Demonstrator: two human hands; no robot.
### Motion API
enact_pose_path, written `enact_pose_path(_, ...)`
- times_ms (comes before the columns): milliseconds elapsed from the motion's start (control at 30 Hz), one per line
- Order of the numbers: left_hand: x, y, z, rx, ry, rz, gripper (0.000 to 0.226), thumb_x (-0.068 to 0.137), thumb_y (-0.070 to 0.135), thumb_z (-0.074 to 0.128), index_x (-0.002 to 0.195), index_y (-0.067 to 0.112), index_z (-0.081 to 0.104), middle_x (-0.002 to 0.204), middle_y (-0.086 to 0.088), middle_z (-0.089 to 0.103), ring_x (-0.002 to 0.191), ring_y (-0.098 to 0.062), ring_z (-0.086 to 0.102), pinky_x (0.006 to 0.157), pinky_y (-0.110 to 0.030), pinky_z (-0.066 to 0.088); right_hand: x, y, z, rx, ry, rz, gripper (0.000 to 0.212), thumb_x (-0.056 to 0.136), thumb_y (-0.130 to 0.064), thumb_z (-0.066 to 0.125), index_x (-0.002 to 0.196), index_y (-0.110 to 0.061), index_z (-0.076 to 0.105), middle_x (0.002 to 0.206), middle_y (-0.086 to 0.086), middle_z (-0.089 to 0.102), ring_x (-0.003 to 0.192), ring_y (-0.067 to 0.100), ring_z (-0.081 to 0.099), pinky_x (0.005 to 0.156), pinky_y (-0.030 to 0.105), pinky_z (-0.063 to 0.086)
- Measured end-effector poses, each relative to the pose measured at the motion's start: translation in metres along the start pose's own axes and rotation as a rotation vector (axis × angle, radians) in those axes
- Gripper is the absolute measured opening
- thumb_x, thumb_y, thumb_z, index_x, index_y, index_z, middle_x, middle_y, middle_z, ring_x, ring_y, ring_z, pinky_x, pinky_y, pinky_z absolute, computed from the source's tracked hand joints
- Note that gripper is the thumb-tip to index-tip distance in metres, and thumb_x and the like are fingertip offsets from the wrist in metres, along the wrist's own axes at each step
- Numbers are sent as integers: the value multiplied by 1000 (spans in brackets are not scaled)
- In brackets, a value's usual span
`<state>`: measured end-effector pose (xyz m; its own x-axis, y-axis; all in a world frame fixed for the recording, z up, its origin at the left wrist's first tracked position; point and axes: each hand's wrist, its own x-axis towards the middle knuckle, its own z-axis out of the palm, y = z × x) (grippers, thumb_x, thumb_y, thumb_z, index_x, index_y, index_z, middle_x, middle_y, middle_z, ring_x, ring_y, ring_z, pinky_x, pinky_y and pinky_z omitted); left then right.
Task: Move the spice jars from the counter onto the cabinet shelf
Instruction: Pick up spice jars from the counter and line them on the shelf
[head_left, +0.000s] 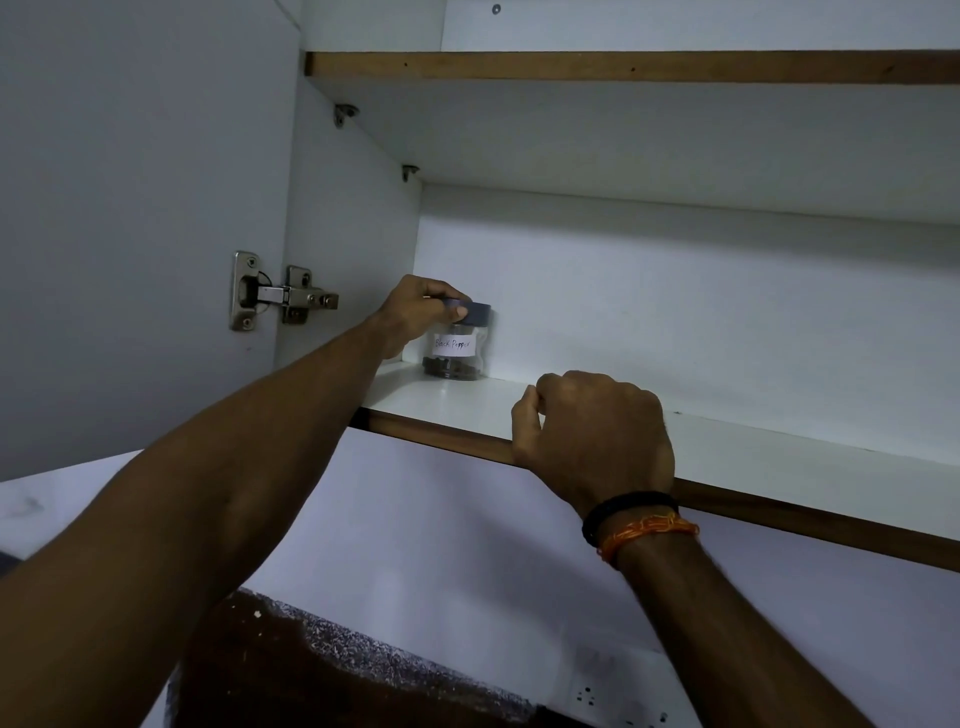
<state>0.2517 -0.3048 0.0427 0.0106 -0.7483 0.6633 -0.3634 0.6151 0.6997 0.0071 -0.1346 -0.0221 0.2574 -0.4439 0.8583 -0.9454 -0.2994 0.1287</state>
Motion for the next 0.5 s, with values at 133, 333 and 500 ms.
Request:
enact_pose_path(133,1,3,2,-28,50,-48,31,85,8,76,117,11,72,114,-3,70,108,-21,66,73,-9,50,0,1,1,-4,11,-5,31,89,-33,53,69,-17,70,62,2,66,52,20,59,60,31,56)
enact_pose_path(333,-7,14,-4,90,131,-113,61,86,28,77,141,19,54,153,-6,44,134,-23,45,96,-29,37,0,0,-2,-36,-3,-9,28,87,-32,49,63,-19,55,59,0,57,50,20,48,55,27,44)
enact_pose_path(500,-33,32,-10,196,109,-161,68,82,31,79,142,18,50,152,-7,44,131,-23,46,90,-25,40,1,0,-6,-55,-55,-3,30,89,-34,47,67,-18,60,67,2,61,56,23,47,56,28,35)
